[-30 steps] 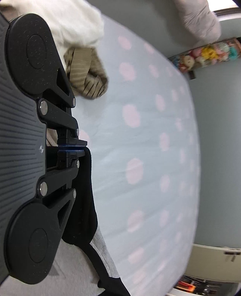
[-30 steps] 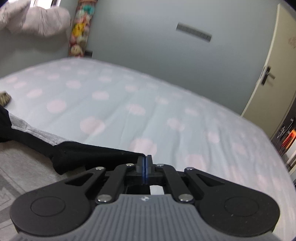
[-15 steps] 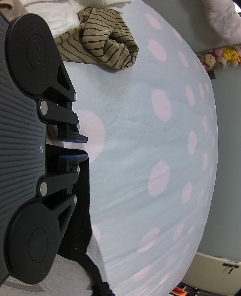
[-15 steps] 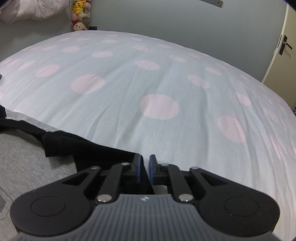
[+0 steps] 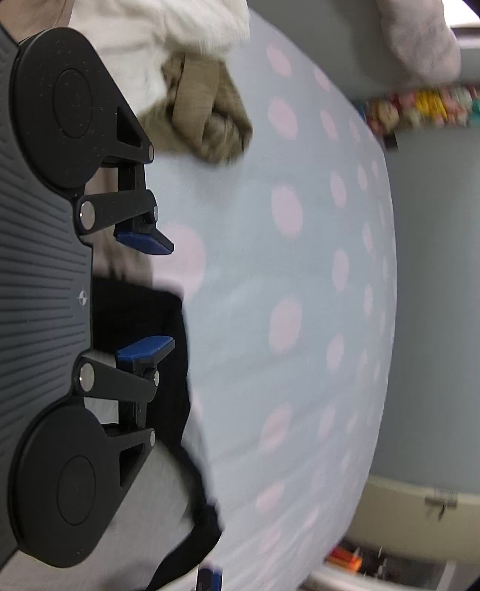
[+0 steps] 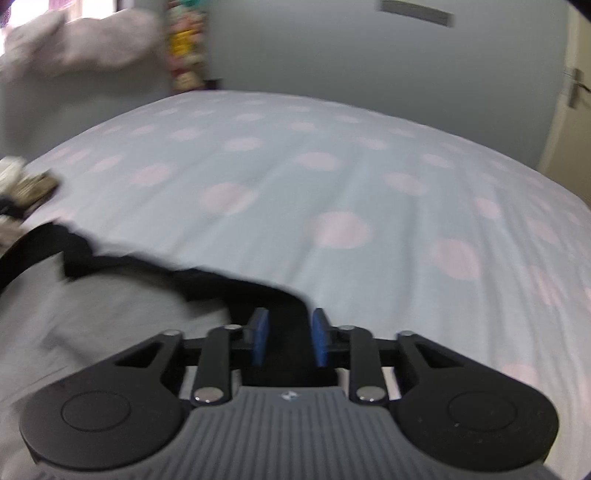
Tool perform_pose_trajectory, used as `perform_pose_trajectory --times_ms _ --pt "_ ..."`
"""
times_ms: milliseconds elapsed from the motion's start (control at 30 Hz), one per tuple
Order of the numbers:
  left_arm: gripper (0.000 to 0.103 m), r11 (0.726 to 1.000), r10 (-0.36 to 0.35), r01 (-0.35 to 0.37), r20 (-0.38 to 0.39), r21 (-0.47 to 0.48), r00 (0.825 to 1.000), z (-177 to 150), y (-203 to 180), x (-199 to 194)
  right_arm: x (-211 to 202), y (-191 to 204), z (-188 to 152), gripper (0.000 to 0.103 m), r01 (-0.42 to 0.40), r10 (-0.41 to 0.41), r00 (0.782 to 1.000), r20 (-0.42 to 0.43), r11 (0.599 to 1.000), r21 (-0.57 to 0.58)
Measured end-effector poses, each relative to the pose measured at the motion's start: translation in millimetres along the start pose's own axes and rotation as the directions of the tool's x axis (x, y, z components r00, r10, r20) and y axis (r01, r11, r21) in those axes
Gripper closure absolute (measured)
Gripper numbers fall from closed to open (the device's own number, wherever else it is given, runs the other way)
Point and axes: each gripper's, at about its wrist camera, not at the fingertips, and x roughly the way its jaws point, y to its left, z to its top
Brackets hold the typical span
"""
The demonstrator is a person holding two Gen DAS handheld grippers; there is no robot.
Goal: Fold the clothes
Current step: 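Lower the shirt onto the clear bed area and open both grippers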
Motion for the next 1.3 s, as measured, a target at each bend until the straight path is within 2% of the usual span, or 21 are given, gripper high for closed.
perform_pose_trajectory --times_ms 100,133,300,500,567,733,800,867,900,1067,1133,1300 --pt "0.068 0.997 -0.056 0.058 -0.036 0.047 0.998 -8.4 -27.9 10.7 7.1 20.6 -3.1 0.089 -0.055 0.054 0.998 -0.011 0.998 -0.028" --pt "0.070 0.996 -0.071 0.074 -0.054 0.056 0.996 -11.6 -35.3 16.5 11.8 25.2 -4.0 0.093 -0.066 0.066 0.998 -0.018 0.997 -0.027" --pt "0.071 0.993 -0.086 0.095 -0.119 0.075 0.989 -21.8 -54.4 55.5 43.5 36.6 -8.8 0.095 -0.090 0.089 0.995 -0.053 0.996 -0.019" --pt "0.071 0.992 -0.084 0.088 -0.051 0.087 0.995 -2.4 -60.7 81.3 70.6 35.5 4.9 0.097 -0.097 0.097 0.995 -0.011 0.995 -0.013" --pt "0.071 0.994 -0.081 0.084 -0.032 0.074 0.996 6.2 -59.2 87.2 78.8 34.9 12.4 0.099 -0.099 0.099 0.995 -0.005 0.995 -0.006" --pt "0.071 0.996 -0.066 0.066 -0.009 -0.052 0.998 24.2 -45.4 100.4 93.5 32.5 28.7 0.099 -0.107 0.107 0.994 0.007 0.993 0.040" --pt "0.071 0.994 -0.052 0.052 0.004 -0.100 0.999 29.7 -40.7 101.2 95.5 30.4 34.5 0.095 -0.111 0.110 0.994 0.009 0.991 0.080" --pt "0.071 0.988 -0.053 0.054 0.008 -0.141 0.999 33.8 -35.3 96.0 91.2 24.6 38.6 0.076 -0.105 0.105 0.994 0.012 0.986 0.128" --pt "0.071 0.987 -0.059 0.060 0.012 -0.149 0.998 34.3 -33.3 89.4 88.6 21.5 40.5 0.074 -0.102 0.101 0.995 0.014 0.983 0.152" --pt "0.069 0.990 -0.039 0.041 0.016 -0.137 0.999 24.0 -26.6 43.5 57.4 6.4 36.3 0.074 -0.058 0.058 0.998 0.005 0.980 0.190" --pt "0.064 0.990 -0.021 0.022 0.009 -0.138 1.000 15.9 -23.5 23.1 36.9 -0.9 26.0 0.074 -0.038 0.040 0.999 -0.003 0.976 0.212" --pt "0.064 0.985 0.019 -0.029 -0.059 -0.172 0.998 -25.3 -20.1 -27.1 -21.5 -12.1 -10.9 0.070 0.004 0.004 1.000 -0.030 0.966 0.257"
